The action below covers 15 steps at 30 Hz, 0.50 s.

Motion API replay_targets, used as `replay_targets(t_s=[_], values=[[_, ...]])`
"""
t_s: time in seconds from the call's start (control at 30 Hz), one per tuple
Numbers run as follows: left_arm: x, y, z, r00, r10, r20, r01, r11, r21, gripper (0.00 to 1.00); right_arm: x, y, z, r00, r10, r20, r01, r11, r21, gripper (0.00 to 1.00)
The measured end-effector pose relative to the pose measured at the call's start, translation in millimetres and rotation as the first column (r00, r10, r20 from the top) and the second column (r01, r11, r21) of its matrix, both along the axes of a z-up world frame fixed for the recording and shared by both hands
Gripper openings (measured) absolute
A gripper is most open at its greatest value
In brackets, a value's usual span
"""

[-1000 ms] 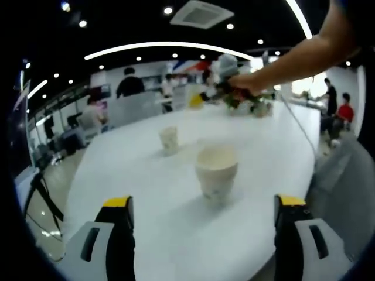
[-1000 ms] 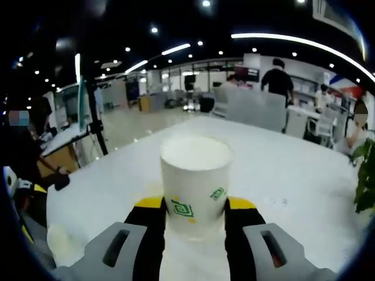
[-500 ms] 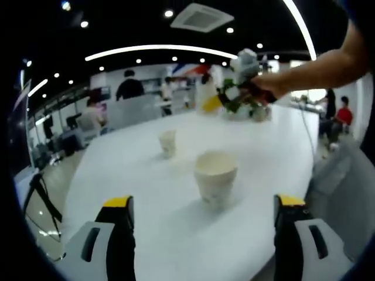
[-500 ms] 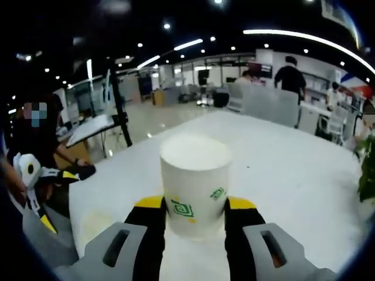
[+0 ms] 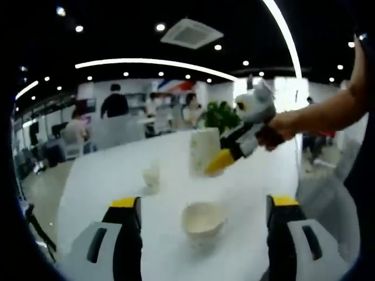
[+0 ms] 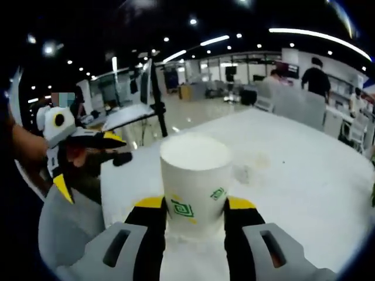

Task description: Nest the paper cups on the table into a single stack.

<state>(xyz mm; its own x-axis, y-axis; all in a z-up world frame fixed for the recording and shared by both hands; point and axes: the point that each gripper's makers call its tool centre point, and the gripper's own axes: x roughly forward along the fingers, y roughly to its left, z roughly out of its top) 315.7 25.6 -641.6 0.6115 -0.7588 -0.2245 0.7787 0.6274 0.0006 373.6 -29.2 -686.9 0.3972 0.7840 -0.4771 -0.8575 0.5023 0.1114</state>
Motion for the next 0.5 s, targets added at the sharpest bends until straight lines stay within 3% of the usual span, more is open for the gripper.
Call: replay_targets(t_s=[0.07,0.17,0.27,0.3,0.37,0.5], values=[[-2.4,-12,11.1,0.998,-0.059,0.003,0.059,0.998,0.002,0.83,-21,14,5.1,0.997,0.078,-0.002,-0.078,0.997,0.008,0.35],[-8.2,-23,10.0,0.991,-0.123,-0.050,0.123,0.992,0.010,0.74,-48,29,12.0,0.984,0.178,0.002,-0.178,0.984,0.011,0.35],[-8.0,-26,5.6,0.989,-0.135,-0.058,0.136,0.990,0.020,0.68,-76,37,12.4,0.953,0.302,0.030,-0.301,0.953,-0.021,0.35],[-16.9,-33,2.8,0.979,-0.196,-0.061,0.197,0.980,0.025,0.72,-85,38,10.2,0.942,0.333,0.034,-0.332,0.943,-0.040,0.33],[-22.1,-34,-1.5,0.976,-0.208,-0.072,0.211,0.976,0.043,0.74,-94,37,4.7,0.932,0.361,0.026,-0.358,0.931,-0.072,0.33],[-50.1,-47,-5.2,0.933,-0.332,-0.137,0.339,0.940,0.029,0.58,-109,36,0.3,0.911,0.412,-0.012,-0.412,0.909,-0.069,0.33]])
